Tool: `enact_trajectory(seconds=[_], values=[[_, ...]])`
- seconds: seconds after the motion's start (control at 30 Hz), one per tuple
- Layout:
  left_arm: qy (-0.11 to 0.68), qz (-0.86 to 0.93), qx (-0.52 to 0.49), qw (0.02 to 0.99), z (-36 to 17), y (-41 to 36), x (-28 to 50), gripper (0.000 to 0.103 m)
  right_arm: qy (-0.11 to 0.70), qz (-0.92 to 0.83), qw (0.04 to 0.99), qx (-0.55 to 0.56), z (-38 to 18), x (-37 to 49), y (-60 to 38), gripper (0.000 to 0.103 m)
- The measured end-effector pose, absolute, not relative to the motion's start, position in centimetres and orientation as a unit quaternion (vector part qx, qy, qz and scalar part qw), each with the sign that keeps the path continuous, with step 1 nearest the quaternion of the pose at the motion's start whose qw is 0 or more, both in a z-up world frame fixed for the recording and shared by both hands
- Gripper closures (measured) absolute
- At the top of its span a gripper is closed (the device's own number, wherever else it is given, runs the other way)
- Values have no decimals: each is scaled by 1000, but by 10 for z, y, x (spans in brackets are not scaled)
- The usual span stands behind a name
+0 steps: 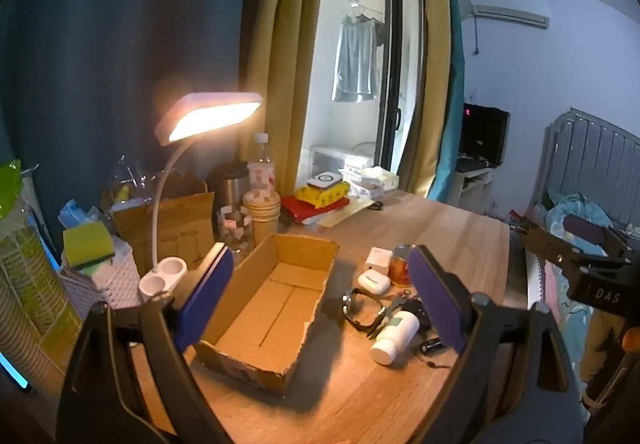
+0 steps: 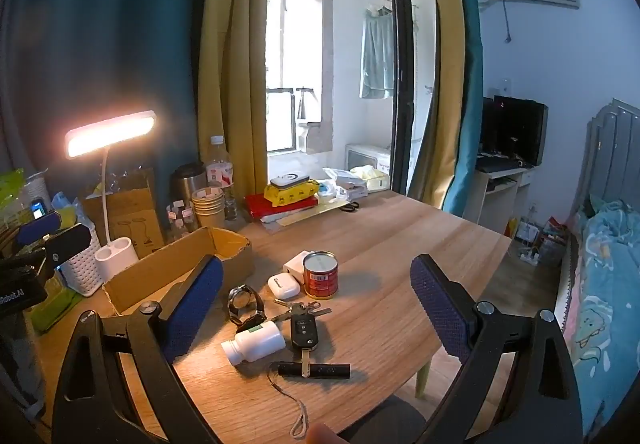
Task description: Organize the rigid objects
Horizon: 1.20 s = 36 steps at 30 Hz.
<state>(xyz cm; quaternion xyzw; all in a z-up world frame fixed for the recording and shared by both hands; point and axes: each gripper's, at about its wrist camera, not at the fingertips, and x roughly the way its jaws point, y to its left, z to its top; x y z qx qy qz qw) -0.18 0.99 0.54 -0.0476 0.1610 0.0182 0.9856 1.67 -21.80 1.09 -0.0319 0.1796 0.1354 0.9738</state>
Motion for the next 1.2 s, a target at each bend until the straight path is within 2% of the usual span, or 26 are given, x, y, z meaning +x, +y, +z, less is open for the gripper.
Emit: enact_trajectory(seconds=[1.2], values=[[168,11,-34,985,0,1,-1,14,178,137,974,-29,11,16,-217,7]])
